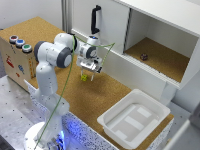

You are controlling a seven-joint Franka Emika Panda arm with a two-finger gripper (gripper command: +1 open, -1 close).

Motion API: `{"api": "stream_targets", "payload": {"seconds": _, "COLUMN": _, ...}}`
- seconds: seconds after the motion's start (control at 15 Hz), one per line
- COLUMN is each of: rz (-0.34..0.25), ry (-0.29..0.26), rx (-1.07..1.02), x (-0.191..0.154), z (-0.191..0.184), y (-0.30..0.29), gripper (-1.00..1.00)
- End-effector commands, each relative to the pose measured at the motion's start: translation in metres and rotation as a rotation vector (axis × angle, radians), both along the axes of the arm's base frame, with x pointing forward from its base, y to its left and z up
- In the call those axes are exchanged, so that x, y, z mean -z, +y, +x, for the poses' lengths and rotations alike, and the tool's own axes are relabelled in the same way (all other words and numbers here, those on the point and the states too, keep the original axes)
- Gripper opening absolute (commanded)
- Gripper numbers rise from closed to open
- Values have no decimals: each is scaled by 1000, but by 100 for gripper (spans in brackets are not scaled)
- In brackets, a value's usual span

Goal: Place the yellow object inside the right cabinet

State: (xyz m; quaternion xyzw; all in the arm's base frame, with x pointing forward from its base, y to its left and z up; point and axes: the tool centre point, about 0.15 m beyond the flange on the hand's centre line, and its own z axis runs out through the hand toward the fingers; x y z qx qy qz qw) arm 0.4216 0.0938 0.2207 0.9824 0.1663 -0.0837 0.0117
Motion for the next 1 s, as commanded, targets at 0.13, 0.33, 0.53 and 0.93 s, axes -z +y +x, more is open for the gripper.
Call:
{"api": "stream_targets", "payload": {"seconds": 0.13, "rz": 14, "ry": -40, "rx": -20, "x": 17, "z": 2, "y": 18, "gripper": 100}}
{"api": "stream_targets", "payload": {"seconds": 0.33, "rz": 26, "ry": -28, "rx": -22, "x": 22, "z": 4, "y": 20, "gripper": 100}}
{"api": "stream_targets", "payload": {"seconds": 0.53, "rz": 47, "ry": -23, "rx": -26, "x": 23, "z": 5, "y": 23, "gripper": -100}}
{"api": "stream_targets", "payload": {"seconds": 0.93, "rz": 37, "ry": -19, "rx": -1, "x": 22, "z": 7, "y": 26, "gripper": -100}}
